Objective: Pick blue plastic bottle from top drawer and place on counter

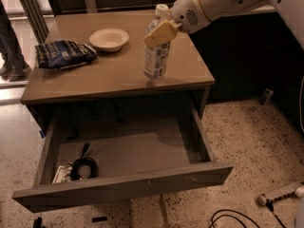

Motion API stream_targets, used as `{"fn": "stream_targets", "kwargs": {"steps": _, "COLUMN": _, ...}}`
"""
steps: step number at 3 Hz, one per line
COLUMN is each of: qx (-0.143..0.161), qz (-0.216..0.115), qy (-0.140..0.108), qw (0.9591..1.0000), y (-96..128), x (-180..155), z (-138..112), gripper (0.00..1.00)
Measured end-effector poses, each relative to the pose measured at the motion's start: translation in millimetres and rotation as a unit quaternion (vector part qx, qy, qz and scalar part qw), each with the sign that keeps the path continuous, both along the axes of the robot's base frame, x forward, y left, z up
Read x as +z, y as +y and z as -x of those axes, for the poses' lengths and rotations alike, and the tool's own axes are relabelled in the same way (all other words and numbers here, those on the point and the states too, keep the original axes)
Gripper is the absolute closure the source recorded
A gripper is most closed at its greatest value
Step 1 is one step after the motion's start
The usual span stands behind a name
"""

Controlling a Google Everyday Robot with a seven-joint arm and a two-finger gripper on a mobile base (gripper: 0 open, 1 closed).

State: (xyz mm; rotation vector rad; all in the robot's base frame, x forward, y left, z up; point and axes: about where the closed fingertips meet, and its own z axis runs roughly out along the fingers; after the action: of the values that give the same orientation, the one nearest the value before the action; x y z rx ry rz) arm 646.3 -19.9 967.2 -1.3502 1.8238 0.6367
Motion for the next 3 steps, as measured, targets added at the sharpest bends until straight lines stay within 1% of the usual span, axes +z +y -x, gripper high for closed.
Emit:
{"fn": "stream_targets", "kwargs": {"steps": 1, "qx": -0.009, "qz": -0.016, "qy": 0.009, "qw": 0.9998, "y": 7, "x": -7, "z": -24, "gripper": 1.00}}
{"fn": "stream_targets", "kwargs": {"steps": 2, "qx": -0.015, "qz": -0.013, "qy": 0.025, "qw": 0.9995, "y": 12, "x": -19, "z": -38, "gripper": 1.00}}
{"fn": "stream_targets", "kwargs": {"steps": 3, "qx": -0.020, "qz": 0.015, "qy": 0.046, "qw": 0.9986, "y": 15, "x": -34, "z": -47, "gripper": 1.00}}
